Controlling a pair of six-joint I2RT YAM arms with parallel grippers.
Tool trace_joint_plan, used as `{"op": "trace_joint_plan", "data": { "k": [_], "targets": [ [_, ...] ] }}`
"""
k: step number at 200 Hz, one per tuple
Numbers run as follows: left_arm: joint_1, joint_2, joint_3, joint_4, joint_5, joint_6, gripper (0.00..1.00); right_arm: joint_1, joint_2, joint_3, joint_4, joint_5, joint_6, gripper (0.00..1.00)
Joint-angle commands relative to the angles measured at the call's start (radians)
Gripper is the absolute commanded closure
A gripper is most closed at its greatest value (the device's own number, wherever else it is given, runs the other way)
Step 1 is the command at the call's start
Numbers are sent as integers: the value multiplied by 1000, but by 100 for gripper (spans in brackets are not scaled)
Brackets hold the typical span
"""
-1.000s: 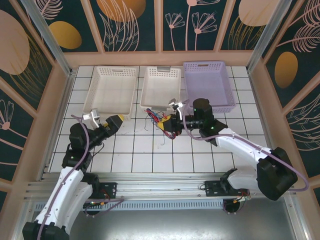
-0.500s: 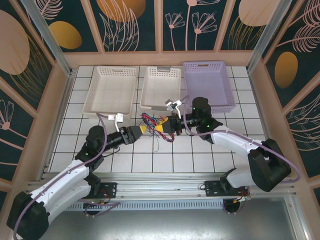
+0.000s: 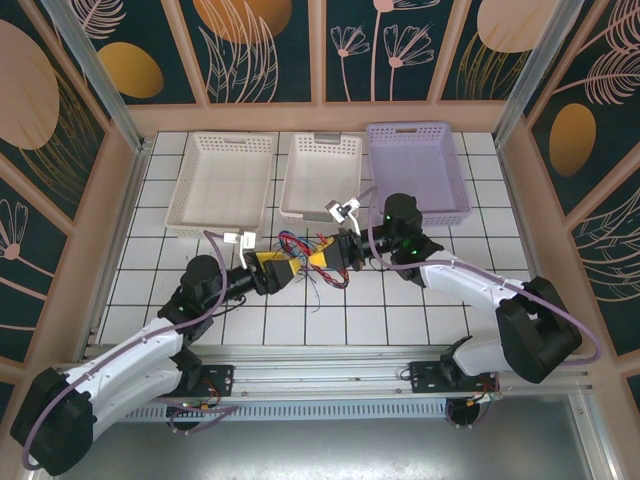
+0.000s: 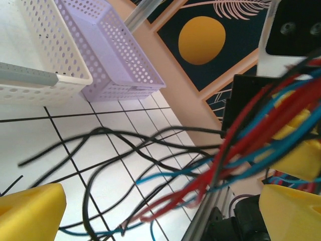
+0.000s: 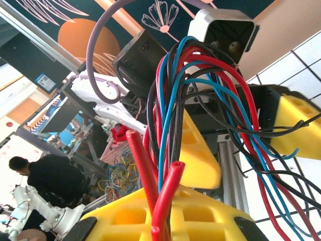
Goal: Untangle the cables
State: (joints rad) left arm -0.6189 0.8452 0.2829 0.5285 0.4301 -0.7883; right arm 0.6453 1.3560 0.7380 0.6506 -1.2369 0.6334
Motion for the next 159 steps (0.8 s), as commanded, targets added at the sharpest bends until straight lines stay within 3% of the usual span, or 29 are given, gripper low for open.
{"op": "trace_joint_plan", "data": {
  "k": [1,55,101,159],
  "targets": [
    [-17,27,14,51,-38,47,2,26,14,44,41,-30,18,100],
    [-51,78,23,99,-53,53,2,53,25,35,58,-22,26,100],
    [-56,83,9,98,-92,66,27,59,13,25,47,-21,23,100],
    [-55,78,-4,149,-104,51,40,80,20,18,49,-11,22,100]
  ]
}}
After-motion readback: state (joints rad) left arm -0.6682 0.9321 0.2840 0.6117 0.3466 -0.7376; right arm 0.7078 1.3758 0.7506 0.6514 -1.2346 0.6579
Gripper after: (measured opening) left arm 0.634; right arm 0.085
